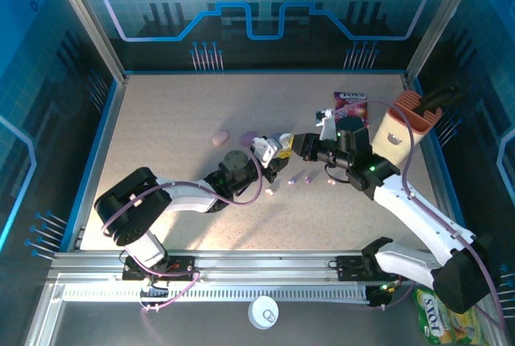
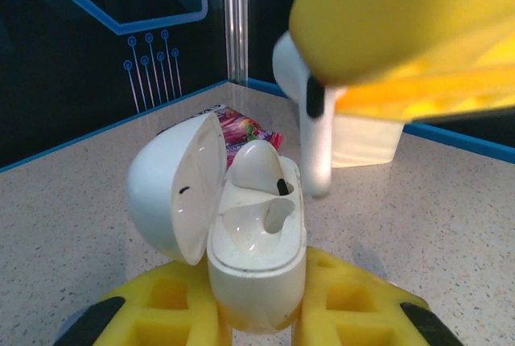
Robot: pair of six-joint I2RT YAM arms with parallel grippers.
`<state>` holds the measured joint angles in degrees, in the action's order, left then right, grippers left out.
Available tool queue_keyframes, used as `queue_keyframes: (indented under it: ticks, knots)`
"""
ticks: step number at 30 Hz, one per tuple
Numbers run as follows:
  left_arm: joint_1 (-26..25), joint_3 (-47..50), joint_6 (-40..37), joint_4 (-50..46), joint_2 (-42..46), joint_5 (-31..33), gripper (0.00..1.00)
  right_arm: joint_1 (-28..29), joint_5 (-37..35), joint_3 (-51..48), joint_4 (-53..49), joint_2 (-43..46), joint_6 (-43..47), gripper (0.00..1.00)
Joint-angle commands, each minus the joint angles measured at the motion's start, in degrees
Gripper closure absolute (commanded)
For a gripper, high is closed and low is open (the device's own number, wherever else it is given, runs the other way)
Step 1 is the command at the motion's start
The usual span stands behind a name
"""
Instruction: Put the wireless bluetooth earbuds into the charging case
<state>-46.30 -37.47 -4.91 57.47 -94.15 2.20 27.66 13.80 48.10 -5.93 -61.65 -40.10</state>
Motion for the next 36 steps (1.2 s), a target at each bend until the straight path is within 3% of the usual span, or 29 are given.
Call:
queue_keyframes:
  ticks: [1,36]
  knots:
    - [-0.4,-1.5,-1.2,0.6,-0.4,0.8,0.90,-0.8,0.4,2.0,0.6,-0.2,0.5,0.81]
    - [-0.5,-0.8,-1.9,0.4,1.4,1.0,0.90,-0.8,-2.4,-0.6,-0.3,-4.2,2.1,0.80]
